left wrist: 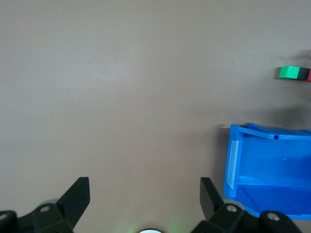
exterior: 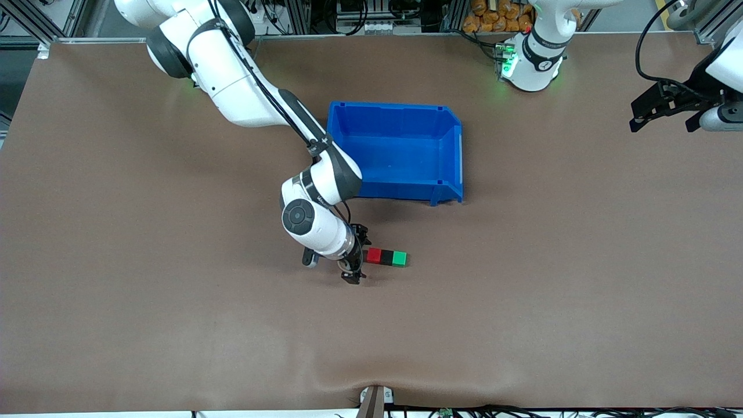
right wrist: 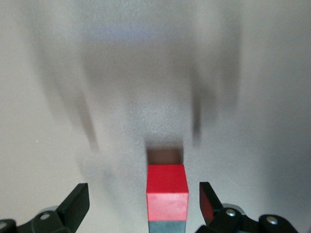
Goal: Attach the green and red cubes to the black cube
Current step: 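Open the right gripper to release the red cube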
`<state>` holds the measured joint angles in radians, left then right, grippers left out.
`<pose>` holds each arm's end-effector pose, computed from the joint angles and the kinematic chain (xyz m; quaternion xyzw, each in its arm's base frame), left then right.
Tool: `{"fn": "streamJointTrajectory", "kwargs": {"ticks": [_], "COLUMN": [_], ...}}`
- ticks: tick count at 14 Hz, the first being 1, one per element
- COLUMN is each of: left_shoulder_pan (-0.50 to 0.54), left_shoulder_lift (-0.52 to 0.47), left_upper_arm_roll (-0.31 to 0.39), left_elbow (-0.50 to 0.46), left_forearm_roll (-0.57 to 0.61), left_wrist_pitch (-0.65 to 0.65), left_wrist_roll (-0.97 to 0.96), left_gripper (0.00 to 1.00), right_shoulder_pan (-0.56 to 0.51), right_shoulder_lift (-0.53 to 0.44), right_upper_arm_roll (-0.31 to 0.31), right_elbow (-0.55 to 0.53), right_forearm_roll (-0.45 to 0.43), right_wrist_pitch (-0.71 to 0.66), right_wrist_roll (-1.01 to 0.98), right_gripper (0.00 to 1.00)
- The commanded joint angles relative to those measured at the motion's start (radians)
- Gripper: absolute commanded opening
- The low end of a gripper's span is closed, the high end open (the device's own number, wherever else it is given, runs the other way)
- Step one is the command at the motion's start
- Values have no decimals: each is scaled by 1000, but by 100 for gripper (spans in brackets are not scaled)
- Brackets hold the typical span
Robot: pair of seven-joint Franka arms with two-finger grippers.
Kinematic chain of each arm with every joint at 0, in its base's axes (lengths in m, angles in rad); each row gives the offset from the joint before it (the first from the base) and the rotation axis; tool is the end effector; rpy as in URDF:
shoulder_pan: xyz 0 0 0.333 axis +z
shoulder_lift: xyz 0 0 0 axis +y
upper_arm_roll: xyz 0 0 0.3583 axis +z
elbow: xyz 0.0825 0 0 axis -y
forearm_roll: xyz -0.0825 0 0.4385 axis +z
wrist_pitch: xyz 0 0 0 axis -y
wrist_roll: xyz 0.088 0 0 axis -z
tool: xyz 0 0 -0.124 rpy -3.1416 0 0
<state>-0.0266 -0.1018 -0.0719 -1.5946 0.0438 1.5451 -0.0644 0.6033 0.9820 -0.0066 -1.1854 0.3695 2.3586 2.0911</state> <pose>0.5684 -0.0531 0.6950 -0.9992 0.0158 -0.0280 0.0233 0.7085 0.4943 0.1816 -0.6397 0.7501 0.1142 0.1228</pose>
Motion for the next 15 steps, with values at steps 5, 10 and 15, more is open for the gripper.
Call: {"fn": "streamJointTrajectory", "kwargs": {"ticks": [5, 10, 15], "left_shoulder_pan": [2, 1, 1], "left_shoulder_lift": [1, 2, 7], "left_upper_arm_roll": [-6, -6, -6], "left_elbow": [4, 1, 2], "left_forearm_roll": [16, 16, 16], "left_wrist_pitch": [6, 4, 6], "left_wrist_roll": [-12, -12, -12], "left_gripper": [100, 100, 100], "right_shoulder_pan": [-27, -40, -66], "right_shoulder_lift": [-59, -63, -66], "right_upper_arm_roll": [4, 4, 8], "right_elbow": [-10, -10, -11], "right_forearm_roll": [-50, -52, -58], "right_wrist_pitch": [-104, -105, -108], "right_wrist_roll": [6, 1, -22], "right_gripper": [100, 100, 100]}}
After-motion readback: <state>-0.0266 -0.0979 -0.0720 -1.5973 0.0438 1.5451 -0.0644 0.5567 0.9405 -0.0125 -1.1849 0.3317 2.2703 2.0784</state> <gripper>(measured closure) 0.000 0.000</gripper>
